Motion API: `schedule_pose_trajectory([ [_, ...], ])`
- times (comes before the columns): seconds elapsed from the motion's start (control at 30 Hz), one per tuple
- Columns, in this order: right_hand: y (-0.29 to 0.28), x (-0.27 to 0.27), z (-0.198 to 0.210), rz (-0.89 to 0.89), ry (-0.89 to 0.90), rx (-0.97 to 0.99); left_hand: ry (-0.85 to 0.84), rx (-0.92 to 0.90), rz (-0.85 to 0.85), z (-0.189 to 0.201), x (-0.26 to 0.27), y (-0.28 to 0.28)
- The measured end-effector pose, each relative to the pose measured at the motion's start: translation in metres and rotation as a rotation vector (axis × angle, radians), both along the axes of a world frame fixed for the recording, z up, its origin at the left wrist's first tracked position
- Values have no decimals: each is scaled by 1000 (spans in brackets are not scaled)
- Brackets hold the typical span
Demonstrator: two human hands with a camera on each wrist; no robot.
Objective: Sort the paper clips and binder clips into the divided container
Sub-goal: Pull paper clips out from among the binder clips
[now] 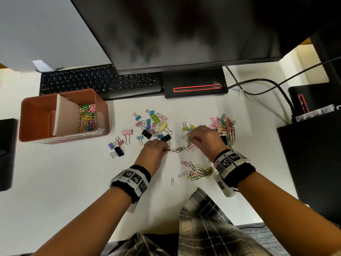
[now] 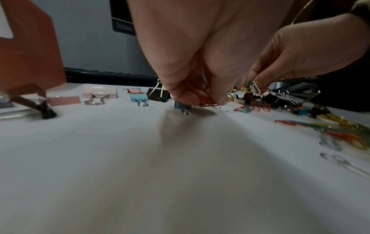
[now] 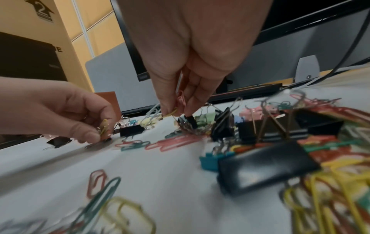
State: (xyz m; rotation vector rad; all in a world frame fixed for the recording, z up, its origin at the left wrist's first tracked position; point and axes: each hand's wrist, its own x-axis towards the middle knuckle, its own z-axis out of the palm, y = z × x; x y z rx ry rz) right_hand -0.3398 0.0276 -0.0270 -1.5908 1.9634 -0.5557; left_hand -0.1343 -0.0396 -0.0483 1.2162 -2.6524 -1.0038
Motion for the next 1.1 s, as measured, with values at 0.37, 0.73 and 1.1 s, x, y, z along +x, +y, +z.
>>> schedule_pose_trajectory([
  [0.37, -48, 38, 61, 8, -28, -178, 140, -17, 127, 75, 69, -53],
  [0.73, -205, 215, 80, 99, -130, -130, 14, 4, 563, 110, 157, -169],
  [1.1, -98, 122, 75, -4, -175, -52, 193, -1, 134, 102, 117, -96],
])
